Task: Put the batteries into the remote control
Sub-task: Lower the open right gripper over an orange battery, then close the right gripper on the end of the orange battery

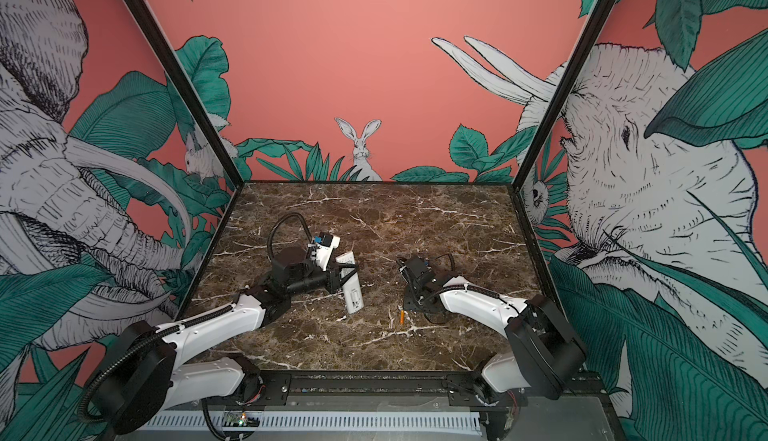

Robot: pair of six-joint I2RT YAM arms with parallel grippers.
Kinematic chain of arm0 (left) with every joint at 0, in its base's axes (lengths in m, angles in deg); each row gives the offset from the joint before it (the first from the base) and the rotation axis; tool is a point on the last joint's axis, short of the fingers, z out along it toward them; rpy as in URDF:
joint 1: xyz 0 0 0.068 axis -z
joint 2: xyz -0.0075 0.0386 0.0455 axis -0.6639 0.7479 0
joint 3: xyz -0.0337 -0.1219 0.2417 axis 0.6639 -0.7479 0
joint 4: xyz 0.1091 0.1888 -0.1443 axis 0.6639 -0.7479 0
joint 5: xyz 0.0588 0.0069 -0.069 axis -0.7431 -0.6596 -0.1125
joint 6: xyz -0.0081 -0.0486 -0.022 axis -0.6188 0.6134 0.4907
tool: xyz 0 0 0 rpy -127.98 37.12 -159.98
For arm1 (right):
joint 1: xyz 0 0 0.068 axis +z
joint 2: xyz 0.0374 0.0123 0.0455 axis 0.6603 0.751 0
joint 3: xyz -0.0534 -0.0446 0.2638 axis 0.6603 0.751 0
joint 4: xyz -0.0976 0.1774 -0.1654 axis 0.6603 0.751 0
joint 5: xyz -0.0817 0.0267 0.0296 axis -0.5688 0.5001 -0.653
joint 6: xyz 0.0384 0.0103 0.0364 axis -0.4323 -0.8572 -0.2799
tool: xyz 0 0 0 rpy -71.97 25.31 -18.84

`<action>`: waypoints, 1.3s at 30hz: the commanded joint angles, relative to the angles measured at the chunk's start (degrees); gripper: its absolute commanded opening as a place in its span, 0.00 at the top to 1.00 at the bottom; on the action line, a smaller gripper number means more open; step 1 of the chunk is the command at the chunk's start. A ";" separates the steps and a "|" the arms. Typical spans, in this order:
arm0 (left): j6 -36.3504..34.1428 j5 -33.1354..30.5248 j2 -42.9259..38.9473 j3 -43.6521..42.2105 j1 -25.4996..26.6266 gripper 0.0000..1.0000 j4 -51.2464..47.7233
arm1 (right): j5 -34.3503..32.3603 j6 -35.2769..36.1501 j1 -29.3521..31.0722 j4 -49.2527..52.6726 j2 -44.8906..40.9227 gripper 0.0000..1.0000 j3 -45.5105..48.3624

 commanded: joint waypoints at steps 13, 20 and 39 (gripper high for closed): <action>-0.48 0.48 -2.27 -0.79 -0.23 1.00 1.72 | -2.99 -2.15 2.40 0.08 3.73 0.47 -1.92; -0.52 0.43 -2.01 -0.89 -0.21 1.00 2.13 | -3.69 -1.92 2.88 0.78 4.87 0.48 -2.21; -0.47 0.21 -1.06 -1.52 -0.23 1.00 3.29 | -4.18 0.66 2.94 3.54 7.25 0.69 -3.53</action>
